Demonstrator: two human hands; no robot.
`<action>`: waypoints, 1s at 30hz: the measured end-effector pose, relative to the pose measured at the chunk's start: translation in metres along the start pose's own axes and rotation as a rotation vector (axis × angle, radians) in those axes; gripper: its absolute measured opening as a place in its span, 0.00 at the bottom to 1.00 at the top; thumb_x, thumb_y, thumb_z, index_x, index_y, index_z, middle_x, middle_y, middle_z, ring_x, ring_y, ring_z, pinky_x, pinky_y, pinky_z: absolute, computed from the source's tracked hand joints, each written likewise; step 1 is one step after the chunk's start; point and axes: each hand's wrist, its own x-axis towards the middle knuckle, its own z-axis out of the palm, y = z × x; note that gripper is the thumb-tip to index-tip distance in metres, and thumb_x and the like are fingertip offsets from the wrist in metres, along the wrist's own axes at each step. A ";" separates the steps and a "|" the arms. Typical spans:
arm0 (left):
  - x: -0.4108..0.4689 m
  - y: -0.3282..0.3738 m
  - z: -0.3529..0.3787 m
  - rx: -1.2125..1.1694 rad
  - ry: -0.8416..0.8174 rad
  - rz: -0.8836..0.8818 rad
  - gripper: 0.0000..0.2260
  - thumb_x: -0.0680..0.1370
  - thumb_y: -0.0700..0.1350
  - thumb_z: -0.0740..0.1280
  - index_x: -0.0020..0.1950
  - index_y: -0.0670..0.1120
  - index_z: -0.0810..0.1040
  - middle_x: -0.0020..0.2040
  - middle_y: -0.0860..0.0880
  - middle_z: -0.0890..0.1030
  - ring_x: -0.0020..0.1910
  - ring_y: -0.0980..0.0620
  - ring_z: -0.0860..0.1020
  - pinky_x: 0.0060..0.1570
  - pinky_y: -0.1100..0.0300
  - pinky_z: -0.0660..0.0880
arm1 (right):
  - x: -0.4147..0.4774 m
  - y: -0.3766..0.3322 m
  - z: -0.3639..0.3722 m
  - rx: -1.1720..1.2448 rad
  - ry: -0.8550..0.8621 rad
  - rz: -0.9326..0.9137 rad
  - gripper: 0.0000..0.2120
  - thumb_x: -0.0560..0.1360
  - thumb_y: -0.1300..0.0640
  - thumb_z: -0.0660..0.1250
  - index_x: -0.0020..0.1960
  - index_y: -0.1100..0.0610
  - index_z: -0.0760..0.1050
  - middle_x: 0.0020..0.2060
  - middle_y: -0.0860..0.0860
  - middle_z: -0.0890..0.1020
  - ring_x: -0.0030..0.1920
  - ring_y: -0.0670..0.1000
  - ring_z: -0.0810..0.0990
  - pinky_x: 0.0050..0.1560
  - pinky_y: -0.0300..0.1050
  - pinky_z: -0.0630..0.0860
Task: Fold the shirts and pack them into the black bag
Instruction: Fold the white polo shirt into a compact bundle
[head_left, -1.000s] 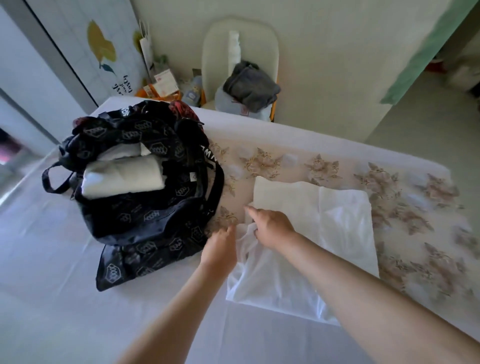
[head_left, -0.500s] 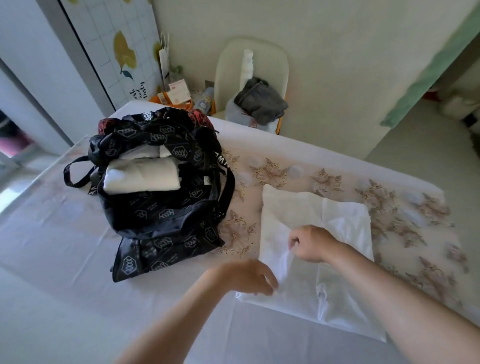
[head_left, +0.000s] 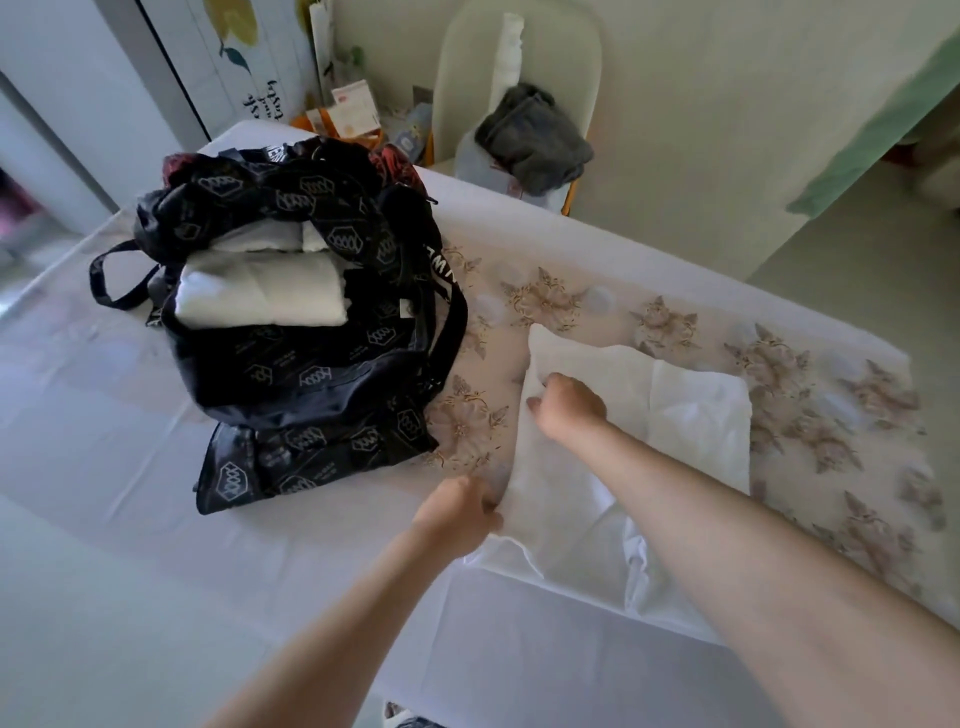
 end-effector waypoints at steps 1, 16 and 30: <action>0.000 -0.002 -0.001 -0.010 -0.030 -0.006 0.06 0.74 0.46 0.71 0.49 0.47 0.82 0.46 0.49 0.82 0.45 0.49 0.79 0.43 0.57 0.77 | 0.006 -0.002 0.001 -0.001 -0.005 0.015 0.20 0.81 0.49 0.62 0.70 0.55 0.71 0.65 0.55 0.77 0.65 0.58 0.76 0.59 0.49 0.74; -0.016 0.007 -0.018 -0.047 0.021 -0.040 0.02 0.73 0.46 0.68 0.43 0.49 0.76 0.40 0.49 0.78 0.41 0.50 0.75 0.37 0.59 0.68 | 0.019 -0.005 0.010 -0.575 0.038 -0.858 0.33 0.73 0.69 0.65 0.74 0.48 0.67 0.74 0.52 0.65 0.57 0.60 0.77 0.54 0.53 0.75; -0.009 0.144 -0.030 0.044 -0.463 0.203 0.15 0.69 0.48 0.67 0.55 0.53 0.74 0.47 0.52 0.84 0.39 0.52 0.85 0.41 0.59 0.77 | -0.032 0.137 -0.060 -0.238 0.428 -0.604 0.11 0.64 0.75 0.69 0.42 0.63 0.77 0.57 0.58 0.82 0.42 0.61 0.84 0.30 0.52 0.79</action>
